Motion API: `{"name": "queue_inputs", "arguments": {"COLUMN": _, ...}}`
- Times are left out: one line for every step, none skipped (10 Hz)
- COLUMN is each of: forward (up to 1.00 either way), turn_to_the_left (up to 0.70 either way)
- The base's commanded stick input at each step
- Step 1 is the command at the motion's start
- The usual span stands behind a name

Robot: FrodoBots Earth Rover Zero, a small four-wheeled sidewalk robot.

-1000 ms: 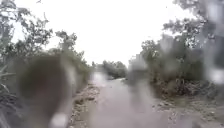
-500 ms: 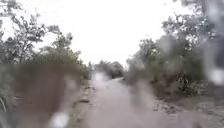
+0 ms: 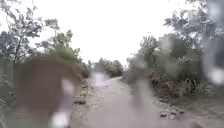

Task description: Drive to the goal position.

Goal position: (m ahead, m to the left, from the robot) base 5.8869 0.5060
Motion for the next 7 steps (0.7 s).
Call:
{"name": "queue_inputs", "arguments": {"forward": 0.45, "turn_to_the_left": 0.00}}
{"name": "queue_inputs", "arguments": {"forward": 0.45, "turn_to_the_left": 0.00}}
{"name": "queue_inputs", "arguments": {"forward": 0.45, "turn_to_the_left": 0.00}}
{"name": "queue_inputs", "arguments": {"forward": 0.45, "turn_to_the_left": 0.00}}
{"name": "queue_inputs", "arguments": {"forward": 0.45, "turn_to_the_left": 0.00}}
{"name": "queue_inputs", "arguments": {"forward": 0.45, "turn_to_the_left": 0.00}}
{"name": "queue_inputs", "arguments": {"forward": 0.45, "turn_to_the_left": 0.00}}
